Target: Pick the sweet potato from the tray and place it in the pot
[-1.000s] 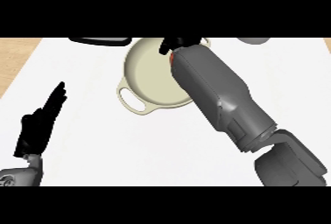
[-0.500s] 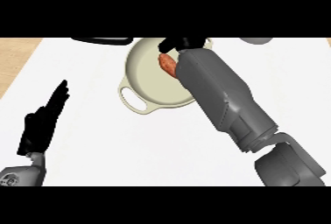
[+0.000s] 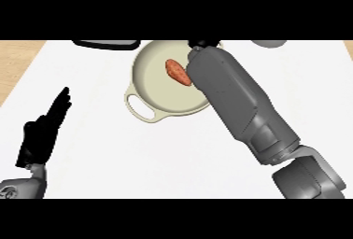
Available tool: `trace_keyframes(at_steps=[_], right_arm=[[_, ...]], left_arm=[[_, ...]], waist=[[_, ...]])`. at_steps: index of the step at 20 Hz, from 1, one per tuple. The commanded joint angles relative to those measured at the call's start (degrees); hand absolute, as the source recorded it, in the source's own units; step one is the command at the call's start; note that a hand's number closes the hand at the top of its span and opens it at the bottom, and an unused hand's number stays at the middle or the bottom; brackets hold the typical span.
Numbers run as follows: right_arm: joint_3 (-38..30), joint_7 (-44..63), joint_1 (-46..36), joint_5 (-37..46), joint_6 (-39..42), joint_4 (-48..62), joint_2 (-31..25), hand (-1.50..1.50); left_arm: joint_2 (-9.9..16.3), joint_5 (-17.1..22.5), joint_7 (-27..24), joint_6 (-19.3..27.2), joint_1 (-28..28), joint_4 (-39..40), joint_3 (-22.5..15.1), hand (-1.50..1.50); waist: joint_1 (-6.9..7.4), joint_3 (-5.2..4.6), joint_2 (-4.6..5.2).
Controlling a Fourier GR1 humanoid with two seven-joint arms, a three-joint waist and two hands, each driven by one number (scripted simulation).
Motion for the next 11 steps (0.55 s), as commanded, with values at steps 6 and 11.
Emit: trace_keyframes(at_steps=[6, 11], right_arm=[[-1.4, -12.6, 4.1, -16.1, 5.5, -5.2, 0.1, -1.5], [1.7, -20.2, 15.4, -22.3, 4.3, -12.4, 0.1, -1.5]], left_arm=[[-1.0, -0.6, 0.3, 1.1, 0.7, 0.2, 0.6, 0.0], [1.8, 1.2, -1.7, -1.1, 3.7, 1.8, 4.6, 0.0]], waist=[[-2.47, -0.04, -1.27], [-5.02, -0.05, -2.03]])
